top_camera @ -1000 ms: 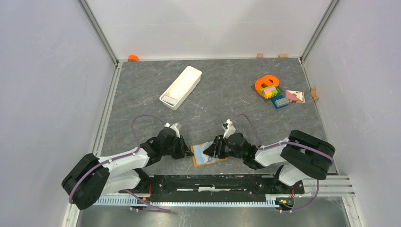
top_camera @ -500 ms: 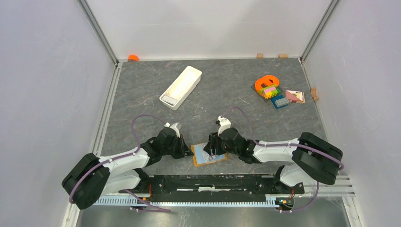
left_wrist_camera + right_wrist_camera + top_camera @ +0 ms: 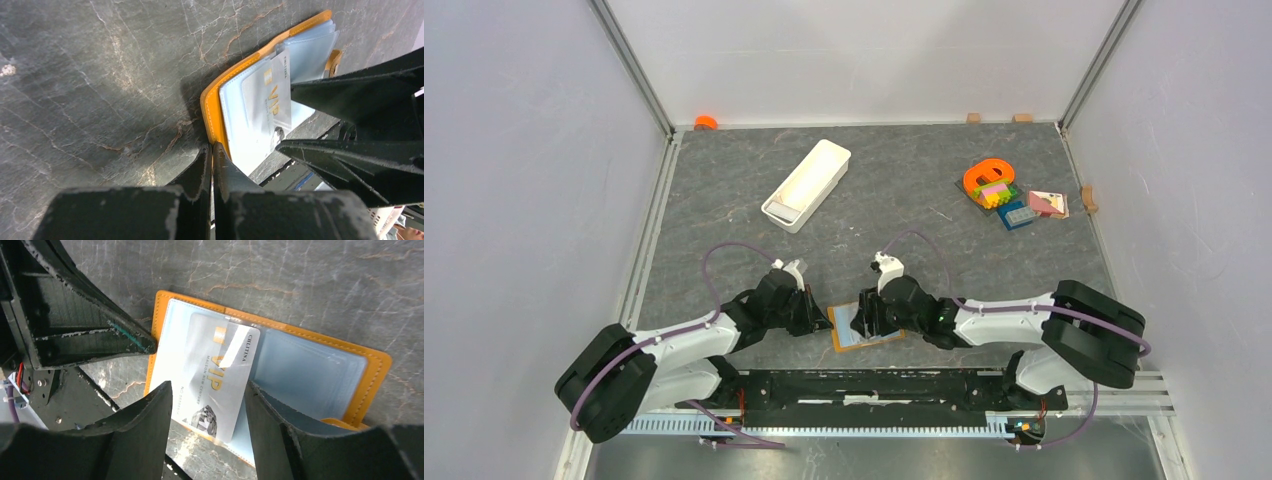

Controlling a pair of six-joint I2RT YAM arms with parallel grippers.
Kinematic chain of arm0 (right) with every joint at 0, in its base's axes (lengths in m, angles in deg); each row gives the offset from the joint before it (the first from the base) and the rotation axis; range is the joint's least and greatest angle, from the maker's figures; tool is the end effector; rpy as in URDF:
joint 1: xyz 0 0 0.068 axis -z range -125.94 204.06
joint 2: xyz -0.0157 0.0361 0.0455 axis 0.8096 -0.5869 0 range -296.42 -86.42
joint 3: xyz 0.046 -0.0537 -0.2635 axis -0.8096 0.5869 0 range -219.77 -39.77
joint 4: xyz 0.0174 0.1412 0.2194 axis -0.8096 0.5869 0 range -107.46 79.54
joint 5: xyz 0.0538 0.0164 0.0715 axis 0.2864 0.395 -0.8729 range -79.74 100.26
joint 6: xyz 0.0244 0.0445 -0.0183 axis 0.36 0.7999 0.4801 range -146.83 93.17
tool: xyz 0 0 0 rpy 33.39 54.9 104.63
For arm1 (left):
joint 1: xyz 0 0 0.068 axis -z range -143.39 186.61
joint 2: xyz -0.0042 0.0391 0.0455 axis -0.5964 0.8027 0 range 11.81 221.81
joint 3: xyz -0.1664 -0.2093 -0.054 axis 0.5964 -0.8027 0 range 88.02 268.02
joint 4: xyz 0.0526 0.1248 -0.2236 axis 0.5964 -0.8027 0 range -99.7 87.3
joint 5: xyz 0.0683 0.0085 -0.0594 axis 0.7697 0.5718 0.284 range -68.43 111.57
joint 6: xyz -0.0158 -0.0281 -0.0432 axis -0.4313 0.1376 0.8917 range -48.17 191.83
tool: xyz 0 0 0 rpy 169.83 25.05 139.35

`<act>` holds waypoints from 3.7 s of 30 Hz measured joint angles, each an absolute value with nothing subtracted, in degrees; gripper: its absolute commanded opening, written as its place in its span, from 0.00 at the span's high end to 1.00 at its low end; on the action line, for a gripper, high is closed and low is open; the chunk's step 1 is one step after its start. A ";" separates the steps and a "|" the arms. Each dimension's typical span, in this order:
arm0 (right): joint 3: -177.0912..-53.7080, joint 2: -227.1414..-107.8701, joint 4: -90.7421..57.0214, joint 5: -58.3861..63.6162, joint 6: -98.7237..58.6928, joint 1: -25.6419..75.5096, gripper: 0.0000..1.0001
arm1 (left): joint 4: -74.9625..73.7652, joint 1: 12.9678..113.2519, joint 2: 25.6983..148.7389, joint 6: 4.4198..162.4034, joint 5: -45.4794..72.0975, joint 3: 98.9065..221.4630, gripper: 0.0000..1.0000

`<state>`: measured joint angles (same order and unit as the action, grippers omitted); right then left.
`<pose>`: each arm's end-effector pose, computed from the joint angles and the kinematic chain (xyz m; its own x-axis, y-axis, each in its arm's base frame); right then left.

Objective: Put the credit cards into the card holder
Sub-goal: Insert the credit card into the card holder, then turn over the card slot in the card holder.

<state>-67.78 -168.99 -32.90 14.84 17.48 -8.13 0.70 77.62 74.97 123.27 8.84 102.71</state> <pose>0.1247 0.2303 0.1414 -0.8063 -0.0361 -0.5905 -0.4047 0.7617 0.5060 0.1344 -0.1273 0.1286 -0.9253 -0.2061 -0.3183 0.0546 0.7583 -0.6496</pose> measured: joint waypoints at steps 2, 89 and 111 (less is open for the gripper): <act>-68.23 -169.06 -32.11 14.84 17.90 -8.85 0.40 | 0.65 77.62 74.88 123.27 8.86 102.69 0.98; -65.33 -160.18 -25.51 7.43 13.46 -5.40 0.64 | -4.33 77.62 71.27 123.23 10.96 102.52 0.98; -65.24 -159.02 -29.51 4.54 14.03 -5.40 0.51 | -4.40 77.62 71.34 123.21 10.94 102.67 0.98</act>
